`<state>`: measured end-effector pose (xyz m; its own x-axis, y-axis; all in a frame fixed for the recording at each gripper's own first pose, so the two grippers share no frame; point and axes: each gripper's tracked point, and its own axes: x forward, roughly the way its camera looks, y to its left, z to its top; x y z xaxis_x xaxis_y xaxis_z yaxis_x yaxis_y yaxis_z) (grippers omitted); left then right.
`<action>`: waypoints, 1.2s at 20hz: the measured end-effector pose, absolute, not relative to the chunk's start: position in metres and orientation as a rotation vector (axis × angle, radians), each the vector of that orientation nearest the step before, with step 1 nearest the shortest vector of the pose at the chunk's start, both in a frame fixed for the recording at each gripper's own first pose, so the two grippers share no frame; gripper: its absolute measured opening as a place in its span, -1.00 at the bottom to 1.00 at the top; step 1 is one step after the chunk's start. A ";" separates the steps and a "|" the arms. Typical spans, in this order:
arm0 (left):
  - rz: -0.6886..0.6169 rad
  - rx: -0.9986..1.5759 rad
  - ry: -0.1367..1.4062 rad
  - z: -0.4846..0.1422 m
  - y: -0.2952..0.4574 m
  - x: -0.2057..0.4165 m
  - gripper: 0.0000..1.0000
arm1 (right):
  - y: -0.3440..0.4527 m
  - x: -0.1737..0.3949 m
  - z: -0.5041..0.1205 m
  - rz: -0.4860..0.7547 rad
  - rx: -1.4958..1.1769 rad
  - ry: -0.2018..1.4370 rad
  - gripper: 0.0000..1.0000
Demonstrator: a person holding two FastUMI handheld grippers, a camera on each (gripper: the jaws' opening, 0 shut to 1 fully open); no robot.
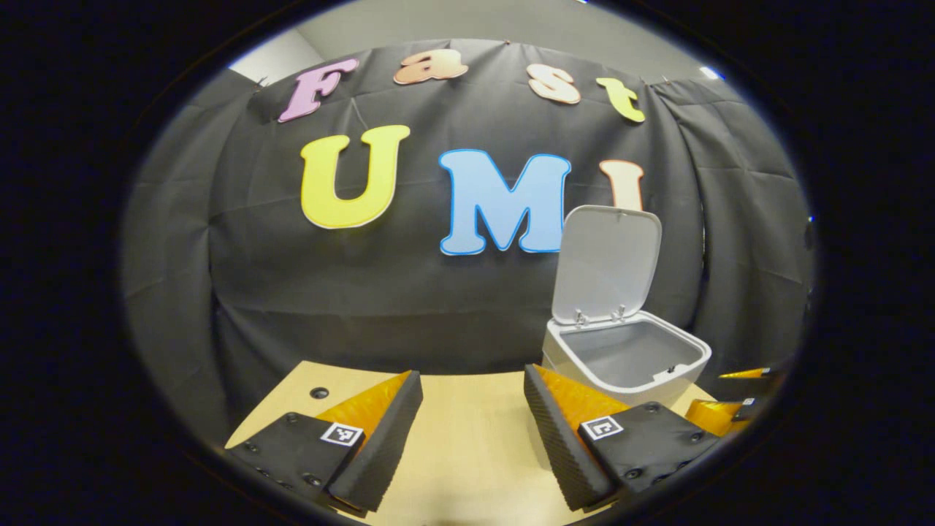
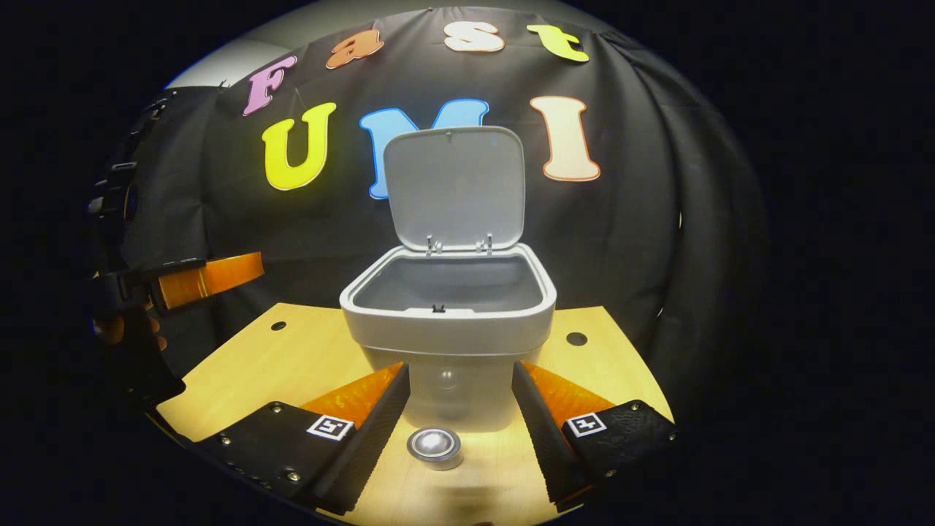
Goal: Press the lid of the desktop garbage bin to open it, pick up the crumpled paper on the desktop and throw it into the bin, then pick up the pop can on the desktop and drop it into the bin, and finally close the garbage bin lid.
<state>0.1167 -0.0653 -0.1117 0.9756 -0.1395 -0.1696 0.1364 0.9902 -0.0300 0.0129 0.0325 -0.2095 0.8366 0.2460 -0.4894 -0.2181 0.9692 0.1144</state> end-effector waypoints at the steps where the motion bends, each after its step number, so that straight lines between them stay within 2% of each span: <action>1: -0.129 -0.024 0.176 -0.112 -0.060 0.114 0.94 | 0.035 0.012 -0.216 0.251 0.062 0.540 0.82; 2: -0.120 -0.029 0.178 -0.113 -0.055 0.111 0.77 | 0.039 0.011 -0.222 0.257 0.067 0.554 0.81; 3: -0.111 -0.032 0.180 -0.113 -0.049 0.110 0.86 | 0.041 0.011 -0.228 0.261 0.069 0.566 0.81; 5: -0.096 -0.033 0.184 -0.114 -0.040 0.105 0.89 | 0.047 0.007 -0.239 0.271 0.058 0.589 0.81; 9: -0.070 -0.036 0.191 -0.116 -0.025 0.099 0.79 | 0.056 0.003 -0.258 0.295 0.033 0.628 0.83; 10: -0.064 -0.038 0.191 -0.115 -0.021 0.097 0.80 | 0.057 0.001 -0.262 0.299 0.028 0.639 0.97; 24: -0.001 -0.040 0.199 -0.117 0.018 0.086 0.80 | 0.068 -0.010 -0.310 0.313 -0.035 0.765 0.97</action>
<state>0.0857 0.0179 -0.1167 0.9803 -0.0052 -0.1975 -0.0027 0.9992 -0.0398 -0.0102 0.0685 -0.3104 0.6773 0.2654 -0.6861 -0.2907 0.9533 0.0818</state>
